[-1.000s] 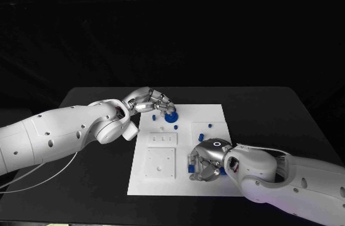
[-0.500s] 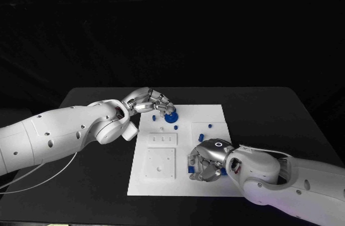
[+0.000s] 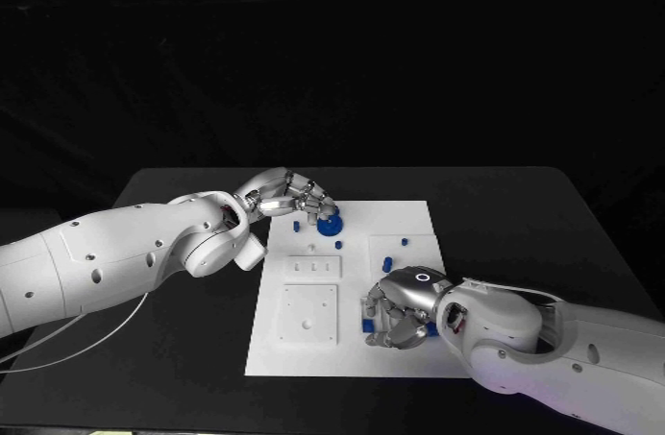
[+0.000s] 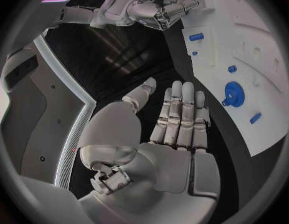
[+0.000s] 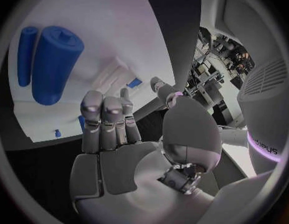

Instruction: Assemble the parts on the task board

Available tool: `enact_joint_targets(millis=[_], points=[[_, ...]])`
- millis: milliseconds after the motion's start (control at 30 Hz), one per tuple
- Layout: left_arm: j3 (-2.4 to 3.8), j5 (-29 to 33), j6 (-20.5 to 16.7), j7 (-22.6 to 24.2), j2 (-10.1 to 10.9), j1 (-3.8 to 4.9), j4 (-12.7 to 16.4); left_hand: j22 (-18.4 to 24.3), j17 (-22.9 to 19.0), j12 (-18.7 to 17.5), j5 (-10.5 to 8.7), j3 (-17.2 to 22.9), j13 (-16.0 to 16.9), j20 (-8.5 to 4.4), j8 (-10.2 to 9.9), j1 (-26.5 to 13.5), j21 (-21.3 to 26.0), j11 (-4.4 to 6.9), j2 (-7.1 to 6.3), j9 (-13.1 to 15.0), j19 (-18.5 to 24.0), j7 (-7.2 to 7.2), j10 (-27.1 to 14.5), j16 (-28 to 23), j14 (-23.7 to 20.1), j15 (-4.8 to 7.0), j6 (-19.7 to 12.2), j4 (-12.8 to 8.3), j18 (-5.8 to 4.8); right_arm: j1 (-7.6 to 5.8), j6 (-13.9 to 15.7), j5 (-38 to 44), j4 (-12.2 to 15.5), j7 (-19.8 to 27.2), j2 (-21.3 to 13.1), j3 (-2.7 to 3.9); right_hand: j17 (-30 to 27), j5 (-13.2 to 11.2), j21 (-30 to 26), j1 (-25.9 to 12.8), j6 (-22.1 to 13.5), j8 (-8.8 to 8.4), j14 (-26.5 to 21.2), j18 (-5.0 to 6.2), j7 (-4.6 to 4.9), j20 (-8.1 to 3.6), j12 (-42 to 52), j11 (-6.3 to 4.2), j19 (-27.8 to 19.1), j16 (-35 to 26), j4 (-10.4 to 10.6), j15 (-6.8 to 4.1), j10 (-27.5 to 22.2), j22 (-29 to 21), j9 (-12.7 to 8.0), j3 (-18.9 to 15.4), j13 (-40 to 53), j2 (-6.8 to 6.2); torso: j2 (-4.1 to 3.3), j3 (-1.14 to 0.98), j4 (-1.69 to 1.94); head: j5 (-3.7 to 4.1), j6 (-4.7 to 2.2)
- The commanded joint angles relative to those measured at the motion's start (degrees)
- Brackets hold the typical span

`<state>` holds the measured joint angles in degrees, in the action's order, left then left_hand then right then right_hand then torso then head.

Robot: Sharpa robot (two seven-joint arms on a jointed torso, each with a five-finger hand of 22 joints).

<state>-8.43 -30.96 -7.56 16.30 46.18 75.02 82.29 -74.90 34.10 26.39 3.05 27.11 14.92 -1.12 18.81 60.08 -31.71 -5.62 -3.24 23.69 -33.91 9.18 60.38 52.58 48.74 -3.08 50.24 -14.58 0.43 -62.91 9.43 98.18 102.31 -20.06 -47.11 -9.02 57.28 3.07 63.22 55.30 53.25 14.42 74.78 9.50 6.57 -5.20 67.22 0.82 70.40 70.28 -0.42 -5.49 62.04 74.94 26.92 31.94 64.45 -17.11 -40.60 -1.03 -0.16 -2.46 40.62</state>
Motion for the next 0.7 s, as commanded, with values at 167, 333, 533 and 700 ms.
enact_joint_targets(millis=[167, 333, 533, 700], points=[[0.03, 0.4, 0.5, 0.2, 0.0, 0.01, 0.1, -0.6, -0.1, -0.1, 0.04, 0.1, -0.1, -0.03, -0.4, -0.1, -0.2, 0.12, 0.12, -0.1, -0.3, -0.01, -0.4, 0.4, 0.4, 0.00, -0.2, 0.3, -0.43, 0.06, -2.0, 0.2, -0.7, 0.1, 0.7, -0.02, 0.1, -0.3, -0.3, 0.7, -0.9, 0.11, 0.0, 5.50, 0.74, -0.47, 0.1, -0.01, -0.1, -0.4, -0.4, 0.00, 0.1, 0.7, -0.1, -0.6, -0.1, 0.00, -0.02, 0.02, 0.04, -0.01, 0.19], [0.03, 0.4, 0.6, 0.2, 0.0, 0.01, 0.1, -0.6, -0.1, -0.1, 0.04, 0.1, -0.1, -0.02, -0.4, -0.1, -0.1, 0.12, 0.12, -0.1, -0.3, -0.01, -0.4, 0.4, 0.4, 0.00, -0.2, 0.3, -0.43, 0.06, -2.4, 0.3, -1.1, 0.1, 1.2, -0.02, 0.1, -0.3, -0.3, 0.8, -1.1, 0.03, 0.0, 5.50, 0.79, -0.48, 0.1, 0.03, -0.1, -0.4, -0.5, 0.05, 0.1, 0.7, -0.1, -0.8, -0.1, 0.02, -0.02, 0.02, 0.04, 0.04, 0.22], [0.03, 0.4, 0.6, 0.2, 0.0, 0.01, 0.1, -0.6, -0.1, -0.1, 0.04, 0.1, -0.1, -0.02, -0.4, -0.1, -0.1, 0.13, 0.12, -0.1, -0.3, -0.02, -0.4, 0.4, 0.4, -0.01, -0.2, 0.3, -0.43, 0.06, -3.0, 0.1, -1.1, 0.4, 1.3, -0.03, 0.1, -0.3, -0.3, 0.9, -1.2, 0.00, 0.0, 5.50, 0.82, -0.48, 0.1, 0.06, -0.1, -0.4, -0.5, 0.07, 0.0, 0.7, -0.1, -0.8, -0.1, 0.04, -0.02, 0.03, 0.05, -0.03, 0.35], [0.03, 0.4, 0.5, 0.2, 0.0, 0.01, 0.1, -0.6, -0.2, -0.1, 0.04, 0.1, -0.1, -0.01, -0.4, 0.0, -0.1, 0.13, 0.12, -0.1, -0.3, -0.02, -0.4, 0.4, 0.4, -0.01, -0.2, 0.3, -0.43, 0.06, -3.8, -0.8, -0.9, 1.1, 1.3, -0.05, 0.1, -0.3, -0.3, 1.0, -1.0, 0.14, 0.0, 5.50, 0.80, -0.47, 0.1, 0.05, -0.1, -0.4, -0.4, 0.08, 0.0, 0.7, -0.1, -0.7, -0.1, 0.10, -0.02, 0.03, 0.01, -0.07, 0.47]])
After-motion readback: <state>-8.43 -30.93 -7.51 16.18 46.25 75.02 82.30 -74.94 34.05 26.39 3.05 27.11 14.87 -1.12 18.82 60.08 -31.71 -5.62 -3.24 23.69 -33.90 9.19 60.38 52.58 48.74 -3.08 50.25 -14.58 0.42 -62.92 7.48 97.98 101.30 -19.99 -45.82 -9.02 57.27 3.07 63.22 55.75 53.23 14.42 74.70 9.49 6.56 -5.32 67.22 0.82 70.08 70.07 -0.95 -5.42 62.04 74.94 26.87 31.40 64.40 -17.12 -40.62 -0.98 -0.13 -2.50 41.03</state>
